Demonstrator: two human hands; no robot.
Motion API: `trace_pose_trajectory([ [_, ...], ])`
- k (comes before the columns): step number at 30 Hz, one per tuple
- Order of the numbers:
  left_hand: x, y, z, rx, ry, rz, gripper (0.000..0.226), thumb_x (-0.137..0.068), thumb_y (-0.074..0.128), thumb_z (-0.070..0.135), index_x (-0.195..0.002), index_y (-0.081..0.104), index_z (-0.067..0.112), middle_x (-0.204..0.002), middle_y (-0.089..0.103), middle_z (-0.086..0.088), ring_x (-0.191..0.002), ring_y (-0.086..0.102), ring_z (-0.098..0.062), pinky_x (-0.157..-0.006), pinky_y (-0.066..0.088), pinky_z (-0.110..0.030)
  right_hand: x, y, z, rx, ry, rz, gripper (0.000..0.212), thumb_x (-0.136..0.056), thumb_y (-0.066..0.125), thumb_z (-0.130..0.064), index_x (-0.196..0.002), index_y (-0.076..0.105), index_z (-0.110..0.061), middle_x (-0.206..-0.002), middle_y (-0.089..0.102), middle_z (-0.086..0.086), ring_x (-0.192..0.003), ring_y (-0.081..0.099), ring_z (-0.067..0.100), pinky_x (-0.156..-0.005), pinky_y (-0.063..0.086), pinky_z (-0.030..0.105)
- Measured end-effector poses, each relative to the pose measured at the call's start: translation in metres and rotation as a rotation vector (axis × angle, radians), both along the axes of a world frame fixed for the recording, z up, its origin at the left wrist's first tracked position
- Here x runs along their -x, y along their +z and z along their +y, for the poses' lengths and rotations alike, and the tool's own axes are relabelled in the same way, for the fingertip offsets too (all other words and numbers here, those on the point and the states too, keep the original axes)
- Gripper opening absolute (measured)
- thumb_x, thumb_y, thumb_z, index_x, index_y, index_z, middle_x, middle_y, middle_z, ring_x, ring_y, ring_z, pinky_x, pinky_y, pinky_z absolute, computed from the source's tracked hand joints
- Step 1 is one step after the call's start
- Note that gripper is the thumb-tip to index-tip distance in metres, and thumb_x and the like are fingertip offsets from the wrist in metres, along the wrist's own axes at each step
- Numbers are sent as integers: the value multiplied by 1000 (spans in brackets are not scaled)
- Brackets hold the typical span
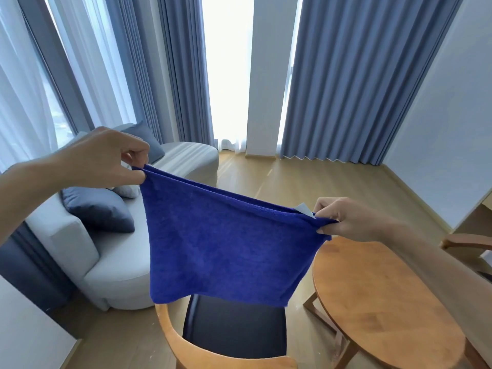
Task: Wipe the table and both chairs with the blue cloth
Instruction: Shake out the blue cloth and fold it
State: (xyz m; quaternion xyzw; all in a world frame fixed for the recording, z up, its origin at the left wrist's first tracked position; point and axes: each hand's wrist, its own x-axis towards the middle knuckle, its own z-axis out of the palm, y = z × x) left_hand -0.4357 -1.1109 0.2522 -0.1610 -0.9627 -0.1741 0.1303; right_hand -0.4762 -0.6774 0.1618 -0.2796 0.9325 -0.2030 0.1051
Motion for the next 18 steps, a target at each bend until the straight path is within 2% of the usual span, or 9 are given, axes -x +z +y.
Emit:
trace_pose_trajectory([
  [1,0,0,-1,-12,8,-5,16,-52,52,41,-60,54,28,-71,69,9,-73,66,2,-77,55,-46,-1,1,0,-3,9,-11,40,-88,61,-5,-59,61,-33,-85,52,-6,-76,55,12,-72,46,30],
  [2,0,1,-1,-25,15,-12,16,-52,53,40,-60,55,27,-71,69,9,-72,66,1,-77,55,-46,-1,1,0,-25,12,-12,37,-89,59,-5,-61,62,-28,-85,50,-6,-76,53,12,-72,45,30],
  [5,0,2,2,-22,3,-24,20,-51,51,43,-61,55,27,-72,69,9,-74,67,1,-77,55,-47,2,-2,-1,-132,-4,48,19,-90,54,-4,-71,60,-6,-87,46,-2,-74,49,14,-67,42,23],
  [6,0,1,2,-15,-6,-30,16,-52,53,41,-61,54,27,-71,68,8,-74,67,2,-77,54,-47,2,-1,-2,-145,-15,81,19,-89,54,-3,-70,56,-5,-86,46,-2,-72,47,13,-64,39,18],
  [8,2,0,0,-5,-16,-36,13,-54,55,37,-60,53,26,-71,68,6,-74,67,3,-77,54,-47,3,2,-5,-112,-34,144,26,-86,57,0,-64,48,-12,-85,45,-3,-70,46,10,-61,34,17],
  [10,1,0,-4,-11,-16,-40,21,-51,52,44,-61,54,25,-71,68,9,-73,67,4,-78,54,-48,2,5,-5,-14,-67,166,37,-84,59,3,-61,44,-21,-87,48,-2,-72,47,11,-63,34,20],
  [12,1,-2,-8,-40,-34,-65,25,-50,54,47,-59,55,23,-70,68,9,-71,67,3,-80,54,-49,2,8,-3,112,-109,155,40,-84,60,6,-65,51,-28,-93,52,-1,-76,51,12,-65,38,13],
  [15,3,-9,-13,-74,-55,-133,35,-50,64,51,-56,53,18,-68,67,3,-68,67,-14,-81,54,-48,3,9,3,339,-171,89,33,-83,61,10,-81,67,-22,-97,62,1,-85,59,14,-73,45,14],
  [18,7,-23,-15,-127,-46,-179,66,-43,72,77,-52,47,17,-63,64,-7,-62,58,-31,-65,50,-38,4,11,5,472,-207,2,29,-84,62,10,-86,71,-17,-87,71,5,-78,63,11,-68,50,19],
])
